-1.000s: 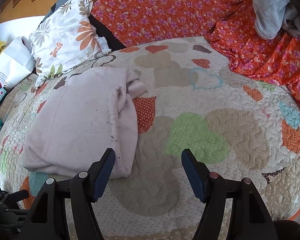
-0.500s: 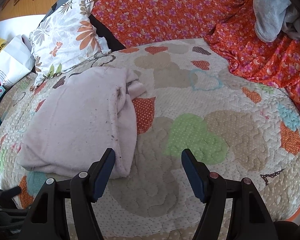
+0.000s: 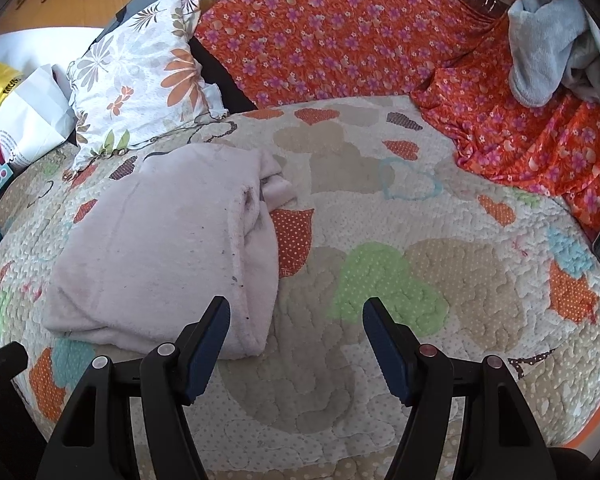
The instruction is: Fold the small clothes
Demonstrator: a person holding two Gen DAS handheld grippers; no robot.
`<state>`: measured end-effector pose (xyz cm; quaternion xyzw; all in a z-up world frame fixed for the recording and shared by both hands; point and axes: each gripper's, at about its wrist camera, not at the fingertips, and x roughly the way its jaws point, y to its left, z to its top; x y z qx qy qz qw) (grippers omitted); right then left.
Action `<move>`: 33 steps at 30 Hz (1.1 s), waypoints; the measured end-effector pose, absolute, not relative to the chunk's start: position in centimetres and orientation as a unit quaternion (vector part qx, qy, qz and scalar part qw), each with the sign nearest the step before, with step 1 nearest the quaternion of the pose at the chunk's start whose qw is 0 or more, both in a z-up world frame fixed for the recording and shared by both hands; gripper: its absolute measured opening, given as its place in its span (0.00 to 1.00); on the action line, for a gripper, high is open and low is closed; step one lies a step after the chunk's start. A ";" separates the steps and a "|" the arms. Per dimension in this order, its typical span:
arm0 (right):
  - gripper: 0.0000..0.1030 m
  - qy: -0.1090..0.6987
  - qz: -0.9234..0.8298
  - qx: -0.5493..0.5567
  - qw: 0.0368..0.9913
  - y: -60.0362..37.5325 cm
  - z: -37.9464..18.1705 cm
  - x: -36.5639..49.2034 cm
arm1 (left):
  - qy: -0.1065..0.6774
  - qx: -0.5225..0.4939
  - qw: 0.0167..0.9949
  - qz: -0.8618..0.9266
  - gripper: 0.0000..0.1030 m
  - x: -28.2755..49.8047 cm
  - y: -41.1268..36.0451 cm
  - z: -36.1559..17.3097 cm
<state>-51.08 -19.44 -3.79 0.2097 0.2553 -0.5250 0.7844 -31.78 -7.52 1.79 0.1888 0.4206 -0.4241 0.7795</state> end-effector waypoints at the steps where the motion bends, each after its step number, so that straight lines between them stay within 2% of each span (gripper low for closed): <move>1: 0.72 0.255 -0.526 0.206 0.785 -19.3 -3.7 -51.0 | 0.420 0.188 0.780 -0.425 1.00 -31.8 -7.4 1.9; 33: 0.73 0.272 -0.529 0.167 0.787 -18.5 -3.9 -49.9 | 0.439 0.200 0.760 -0.436 1.00 -32.4 -7.6 0.3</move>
